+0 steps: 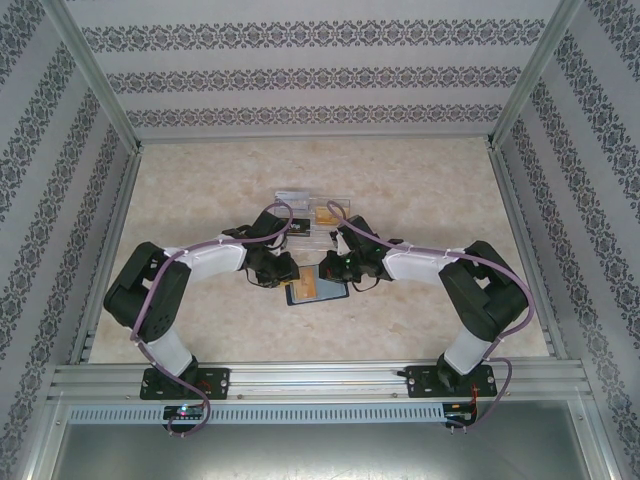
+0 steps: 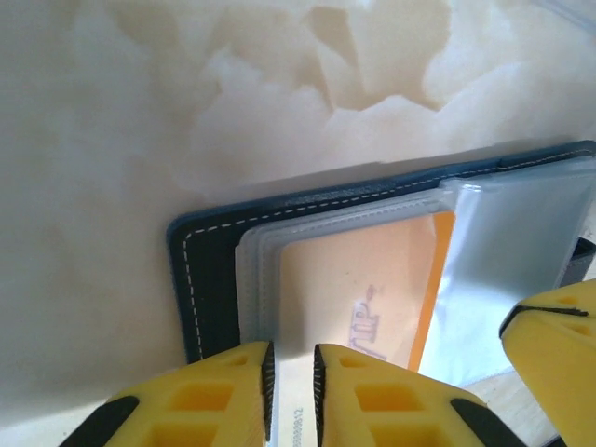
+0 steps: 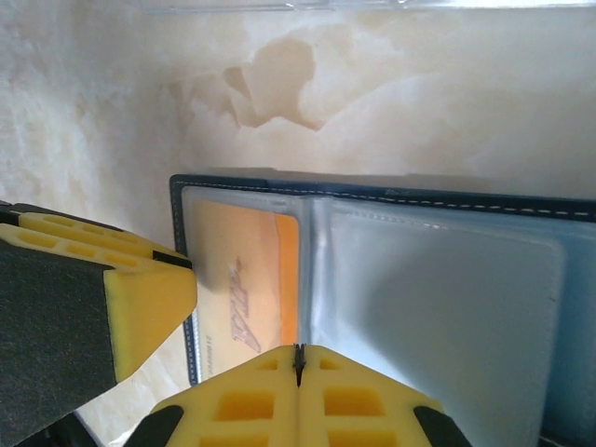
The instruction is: Take the credit cards out of the card holder
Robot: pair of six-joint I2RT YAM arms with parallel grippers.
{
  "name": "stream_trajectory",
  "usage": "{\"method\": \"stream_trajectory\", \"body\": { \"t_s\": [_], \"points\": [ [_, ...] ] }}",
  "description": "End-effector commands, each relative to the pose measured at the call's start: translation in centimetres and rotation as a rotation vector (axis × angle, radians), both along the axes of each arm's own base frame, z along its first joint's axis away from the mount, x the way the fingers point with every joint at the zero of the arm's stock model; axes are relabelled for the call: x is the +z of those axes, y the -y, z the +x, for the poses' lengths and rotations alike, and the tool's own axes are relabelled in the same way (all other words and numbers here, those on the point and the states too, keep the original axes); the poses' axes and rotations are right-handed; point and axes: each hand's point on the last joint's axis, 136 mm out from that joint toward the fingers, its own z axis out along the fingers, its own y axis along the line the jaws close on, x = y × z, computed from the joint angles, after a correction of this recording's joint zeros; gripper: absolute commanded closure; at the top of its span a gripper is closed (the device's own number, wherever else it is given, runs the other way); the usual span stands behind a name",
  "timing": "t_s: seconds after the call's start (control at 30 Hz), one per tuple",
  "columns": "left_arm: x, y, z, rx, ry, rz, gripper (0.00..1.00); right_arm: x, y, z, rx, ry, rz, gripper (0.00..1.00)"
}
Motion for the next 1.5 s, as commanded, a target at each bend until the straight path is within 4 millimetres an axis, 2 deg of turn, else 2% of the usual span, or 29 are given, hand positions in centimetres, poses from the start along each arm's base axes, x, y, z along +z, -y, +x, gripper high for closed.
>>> {"method": "stream_trajectory", "body": {
  "t_s": [0.0,0.1,0.4,0.9,1.47],
  "points": [
    [1.8,0.4,0.2,-0.014,0.04,-0.016,0.81,0.3,-1.0,-0.2,0.019,-0.015,0.038,0.89],
    [1.4,0.4,0.0,-0.013,0.029,-0.017,0.83,-0.1,-1.5,-0.2,0.019,-0.033,0.035,0.84],
    [-0.3,0.0,-0.4,-0.003,-0.015,0.007,0.81,-1.0,-1.8,-0.2,0.02,-0.06,0.021,0.79],
    [-1.6,0.5,-0.8,-0.01,-0.049,-0.013,0.88,-1.5,-2.5,-0.4,0.042,-0.082,0.033,0.82],
    [-2.3,1.5,-1.5,-0.046,-0.075,-0.058,0.92,-0.6,-4.2,-0.5,0.093,-0.057,0.072,0.88]
  ]
}}
